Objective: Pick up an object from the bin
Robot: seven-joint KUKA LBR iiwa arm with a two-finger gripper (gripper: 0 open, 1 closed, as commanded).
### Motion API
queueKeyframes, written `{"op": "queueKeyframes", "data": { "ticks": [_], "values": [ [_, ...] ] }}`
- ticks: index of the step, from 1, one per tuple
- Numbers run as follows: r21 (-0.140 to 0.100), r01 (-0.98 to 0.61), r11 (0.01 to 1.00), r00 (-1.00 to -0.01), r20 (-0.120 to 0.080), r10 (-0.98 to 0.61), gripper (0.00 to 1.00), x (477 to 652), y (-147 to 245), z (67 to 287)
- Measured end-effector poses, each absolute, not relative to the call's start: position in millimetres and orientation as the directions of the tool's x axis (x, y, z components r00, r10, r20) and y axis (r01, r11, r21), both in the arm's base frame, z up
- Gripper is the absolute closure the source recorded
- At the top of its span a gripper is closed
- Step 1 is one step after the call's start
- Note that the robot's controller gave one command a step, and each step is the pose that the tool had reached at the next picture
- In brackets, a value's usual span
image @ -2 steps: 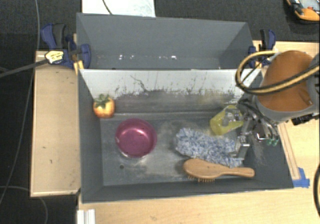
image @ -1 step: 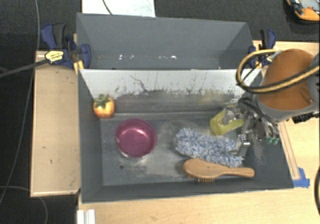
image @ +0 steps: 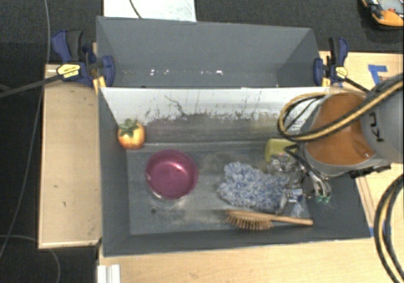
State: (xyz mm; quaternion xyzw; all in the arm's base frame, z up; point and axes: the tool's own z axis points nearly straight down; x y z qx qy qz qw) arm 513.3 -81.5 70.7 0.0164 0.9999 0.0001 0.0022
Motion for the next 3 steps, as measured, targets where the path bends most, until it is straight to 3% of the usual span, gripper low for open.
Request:
{"op": "queueKeyframes", "data": {
  "ticks": [1, 2, 3],
  "values": [
    [-0.003, 0.013, 1.0, -1.0, -0.019, 0.013, 0.0, 512.9, -63, 71],
    [-0.001, 0.032, 0.999, -0.999, -0.012, 0.032, 0.0, 514.3, -78, 72],
    [-0.002, 0.014, 1.0, -1.0, -0.021, 0.014, 0.0, 514.4, -67, 72]
  ]
}}
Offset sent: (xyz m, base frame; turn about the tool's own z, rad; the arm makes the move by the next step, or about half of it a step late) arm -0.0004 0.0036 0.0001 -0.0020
